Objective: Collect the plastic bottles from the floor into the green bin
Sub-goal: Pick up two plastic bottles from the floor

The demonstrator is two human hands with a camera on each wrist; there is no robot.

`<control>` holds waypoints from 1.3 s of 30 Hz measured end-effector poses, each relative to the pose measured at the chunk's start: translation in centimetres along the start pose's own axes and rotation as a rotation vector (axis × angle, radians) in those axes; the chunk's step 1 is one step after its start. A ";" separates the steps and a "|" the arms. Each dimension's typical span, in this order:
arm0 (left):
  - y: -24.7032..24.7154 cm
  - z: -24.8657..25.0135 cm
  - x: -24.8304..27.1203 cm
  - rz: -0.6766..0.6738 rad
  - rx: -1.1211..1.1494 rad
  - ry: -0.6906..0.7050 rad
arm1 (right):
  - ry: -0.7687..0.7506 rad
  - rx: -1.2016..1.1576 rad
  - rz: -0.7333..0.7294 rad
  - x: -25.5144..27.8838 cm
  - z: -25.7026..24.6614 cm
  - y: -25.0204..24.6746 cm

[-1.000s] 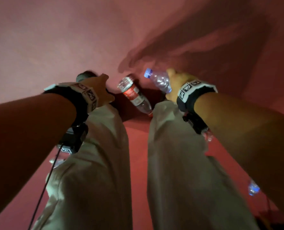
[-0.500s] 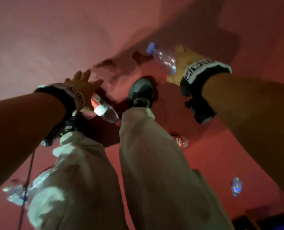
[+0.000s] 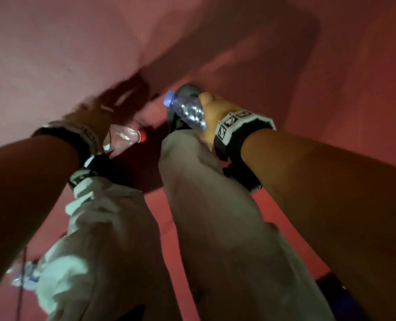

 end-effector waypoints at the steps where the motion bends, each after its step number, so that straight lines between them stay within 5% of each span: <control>1: -1.2 -0.9 0.8 0.044 0.054 0.001 | -0.001 0.001 0.014 0.6 -0.5 -0.9; 7: -1.6 -4.7 3.9 -0.051 0.032 -0.089 | -0.010 -0.010 0.021 2.3 -4.2 -2.9; 11: 1.2 -7.4 0.9 0.067 -0.004 -0.188 | -0.027 0.029 0.035 -1.7 -5.8 -2.6; 16: 2.1 -6.9 -3.9 0.402 -0.075 -0.132 | -0.065 0.077 0.022 -6.2 -6.5 -0.5; 21: 0.4 -6.2 -0.2 0.255 0.201 -0.173 | -0.069 0.117 0.014 -3.7 -7.7 -1.1; 27: -5.6 -4.3 16.2 0.172 0.478 -0.234 | -0.100 0.040 0.099 10.1 -10.5 -8.1; 32: -19.7 -4.3 35.3 0.276 0.364 -0.243 | -0.025 -0.174 0.331 27.6 -11.6 -19.9; 35: -32.6 -1.3 47.4 0.447 0.278 -0.180 | 0.036 -0.326 0.512 39.7 -9.6 -29.2; 39: -48.4 9.5 64.8 0.838 0.102 0.075 | 0.127 -0.446 0.883 57.6 -3.2 -39.1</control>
Point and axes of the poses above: each hand's wrist, its own x-axis away from the middle knuckle, its own y-axis out of the palm, z = x × y, the point moved 4 cm from there along -x, towards the middle knuckle, and after that the axes turned 6 degrees about y, right-handed, at the moved point
